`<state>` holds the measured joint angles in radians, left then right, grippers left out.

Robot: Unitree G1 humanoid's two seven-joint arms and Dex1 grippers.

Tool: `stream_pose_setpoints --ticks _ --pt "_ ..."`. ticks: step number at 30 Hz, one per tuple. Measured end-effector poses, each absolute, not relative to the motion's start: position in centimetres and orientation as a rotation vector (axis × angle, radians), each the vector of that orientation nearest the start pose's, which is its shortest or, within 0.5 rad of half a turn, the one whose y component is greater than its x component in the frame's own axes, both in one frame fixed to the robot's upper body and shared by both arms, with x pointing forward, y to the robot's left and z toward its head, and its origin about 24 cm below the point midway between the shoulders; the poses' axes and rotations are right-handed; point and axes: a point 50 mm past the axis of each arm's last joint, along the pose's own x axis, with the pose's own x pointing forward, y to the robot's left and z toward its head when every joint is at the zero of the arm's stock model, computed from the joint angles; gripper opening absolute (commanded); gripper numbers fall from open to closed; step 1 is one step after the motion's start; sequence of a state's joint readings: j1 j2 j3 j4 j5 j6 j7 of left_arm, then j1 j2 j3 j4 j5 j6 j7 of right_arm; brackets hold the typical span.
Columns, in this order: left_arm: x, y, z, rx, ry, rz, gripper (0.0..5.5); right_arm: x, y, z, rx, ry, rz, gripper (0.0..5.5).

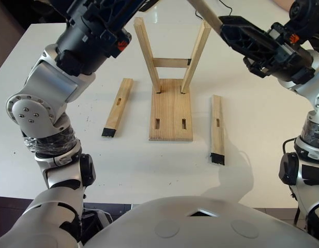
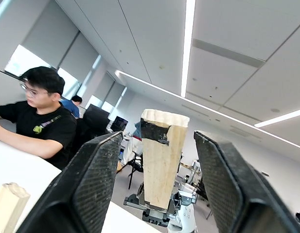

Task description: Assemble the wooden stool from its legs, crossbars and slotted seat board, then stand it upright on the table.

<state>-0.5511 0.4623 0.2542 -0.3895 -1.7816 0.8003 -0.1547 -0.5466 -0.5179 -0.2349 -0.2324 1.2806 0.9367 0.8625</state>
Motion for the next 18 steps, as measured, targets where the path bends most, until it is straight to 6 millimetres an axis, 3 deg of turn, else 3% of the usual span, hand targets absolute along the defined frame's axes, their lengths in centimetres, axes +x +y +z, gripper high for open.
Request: stream_pose_setpoints --ticks 6,15,18 --pt "23.7 14.2 27.4 -0.763 -0.157 -1.297 2.73 24.3 -15.6 22.1 0.589 -0.043 1.525 1.32" --pt "23.2 14.1 27.4 -0.707 -0.177 -1.333 1.48 23.8 -15.5 21.9 0.639 -0.011 1.513 1.32" --pt "23.2 14.3 27.2 -0.676 -0.181 -1.326 1.30 23.8 -15.5 21.9 0.632 0.008 1.517 1.32"
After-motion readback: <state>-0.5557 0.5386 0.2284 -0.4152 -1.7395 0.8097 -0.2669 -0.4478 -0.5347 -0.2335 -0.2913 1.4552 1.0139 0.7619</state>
